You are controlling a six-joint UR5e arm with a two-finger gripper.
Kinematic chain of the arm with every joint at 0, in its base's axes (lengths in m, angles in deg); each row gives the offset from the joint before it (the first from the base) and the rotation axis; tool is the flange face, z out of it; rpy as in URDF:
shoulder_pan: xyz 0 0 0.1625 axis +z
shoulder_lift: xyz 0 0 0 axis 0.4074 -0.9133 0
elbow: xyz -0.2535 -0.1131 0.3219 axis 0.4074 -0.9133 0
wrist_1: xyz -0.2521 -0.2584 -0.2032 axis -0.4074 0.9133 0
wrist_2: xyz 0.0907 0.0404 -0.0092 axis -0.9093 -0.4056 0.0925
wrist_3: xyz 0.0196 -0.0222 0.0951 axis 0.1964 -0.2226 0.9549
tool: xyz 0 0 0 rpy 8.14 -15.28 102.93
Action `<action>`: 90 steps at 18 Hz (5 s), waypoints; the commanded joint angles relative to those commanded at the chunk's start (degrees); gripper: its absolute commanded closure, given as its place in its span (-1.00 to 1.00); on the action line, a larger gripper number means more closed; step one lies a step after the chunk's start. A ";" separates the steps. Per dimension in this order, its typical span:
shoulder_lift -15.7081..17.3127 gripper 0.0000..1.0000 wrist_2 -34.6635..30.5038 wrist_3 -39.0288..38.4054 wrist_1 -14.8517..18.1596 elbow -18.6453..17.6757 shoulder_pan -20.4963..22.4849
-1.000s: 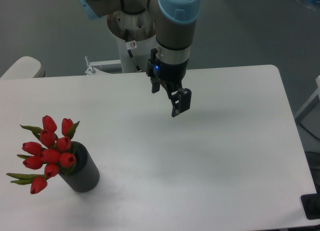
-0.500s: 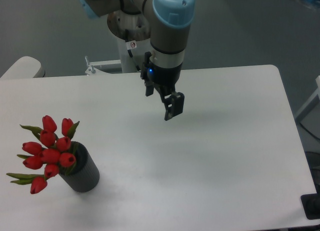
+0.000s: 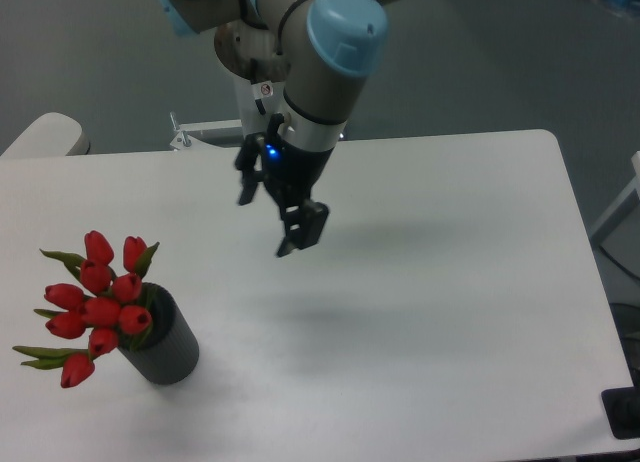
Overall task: Pick up the flowers from the vase
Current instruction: 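Open the gripper and move it toward the red tulips in the vase, then lower the open gripper around the tulip stems above the vase rim, then close the gripper on the tulip stems, then lift the gripped tulips up out of the grey vase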
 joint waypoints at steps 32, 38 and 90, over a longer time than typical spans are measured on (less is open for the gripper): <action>-10.46 -1.00 7.93 -13.01 -26.99 -1.77 -8.35; -11.25 -1.00 8.46 -13.54 -26.99 -1.68 -8.70; -6.33 0.37 16.80 -31.37 -26.99 5.87 -5.98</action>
